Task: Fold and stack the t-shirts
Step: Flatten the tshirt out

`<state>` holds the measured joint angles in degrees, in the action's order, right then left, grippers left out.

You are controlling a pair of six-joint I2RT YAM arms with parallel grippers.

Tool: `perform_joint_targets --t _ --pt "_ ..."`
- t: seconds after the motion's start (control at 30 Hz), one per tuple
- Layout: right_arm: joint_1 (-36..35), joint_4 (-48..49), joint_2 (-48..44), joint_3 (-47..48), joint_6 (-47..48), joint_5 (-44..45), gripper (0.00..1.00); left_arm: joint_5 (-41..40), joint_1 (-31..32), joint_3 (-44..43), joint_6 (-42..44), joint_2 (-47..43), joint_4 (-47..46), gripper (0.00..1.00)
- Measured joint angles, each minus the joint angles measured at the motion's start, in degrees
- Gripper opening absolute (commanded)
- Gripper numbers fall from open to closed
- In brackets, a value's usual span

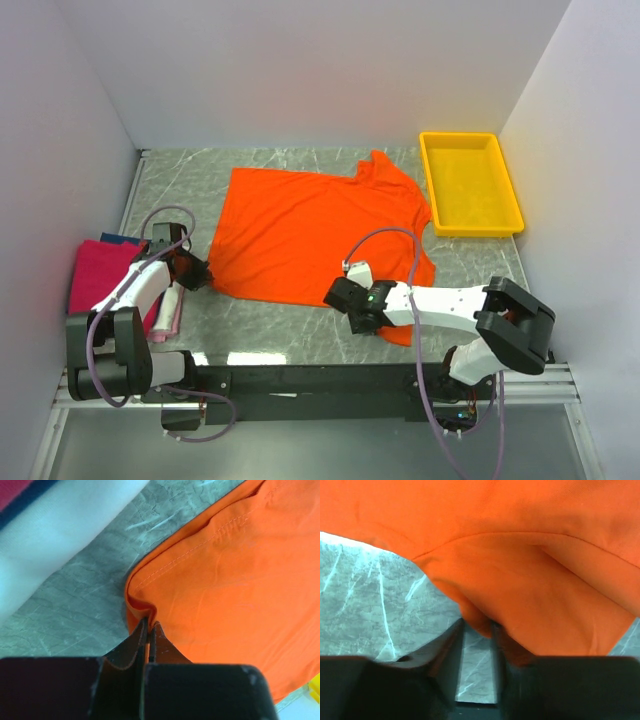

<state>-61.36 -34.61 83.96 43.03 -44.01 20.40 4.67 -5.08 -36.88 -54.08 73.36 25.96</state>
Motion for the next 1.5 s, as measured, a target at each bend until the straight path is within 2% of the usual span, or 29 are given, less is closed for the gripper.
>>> perform_joint_targets --t 0.1,0.17,0.37,0.73,0.83,0.87,0.97,1.07,1.23,1.5 --pt "-0.02 0.15 0.02 -0.11 -0.02 0.15 0.09 0.00 0.00 0.02 0.02 0.00 -0.02 0.01" --pt "-0.02 0.04 0.02 -0.13 -0.33 0.17 0.01 0.00 0.00 0.02 0.00 0.00 -0.02 0.01" --pt "-1.01 -2.78 0.02 1.99 -0.85 -1.22 0.00 0.00 0.00 0.02 0.02 0.04 -0.02 0.01" --pt "-3.08 -3.63 -0.55 7.67 -2.14 -11.41 0.00 0.04 -0.11 0.02 0.24 0.44 -0.07 0.01" --pt "-3.10 -3.58 -0.22 7.67 -3.30 -12.70 0.20 0.04 -0.11 0.02 0.44 0.44 -0.07 0.01" --pt "-3.10 -3.65 -0.15 7.65 -3.96 -12.79 0.34 0.04 -0.11 0.02 0.44 0.44 -0.07 0.01" --pt "-3.19 -4.28 -0.98 7.37 -5.99 -12.07 0.48 0.04 -0.11 0.02 0.44 0.44 -0.09 0.01" --pt "-3.39 -6.29 -6.21 6.29 -9.14 -9.84 0.47 0.09 -0.11 0.02 0.44 0.44 -0.11 0.01" --pt "-3.39 -11.65 -20.13 2.49 -20.06 -5.60 0.46 0.07 -0.11 0.02 0.46 0.44 -0.07 0.01" --pt "-3.39 -17.46 -34.40 -17.97 -38.60 -7.32 0.45 -1.99 -0.20 0.02 0.44 -0.98 1.44 0.01"
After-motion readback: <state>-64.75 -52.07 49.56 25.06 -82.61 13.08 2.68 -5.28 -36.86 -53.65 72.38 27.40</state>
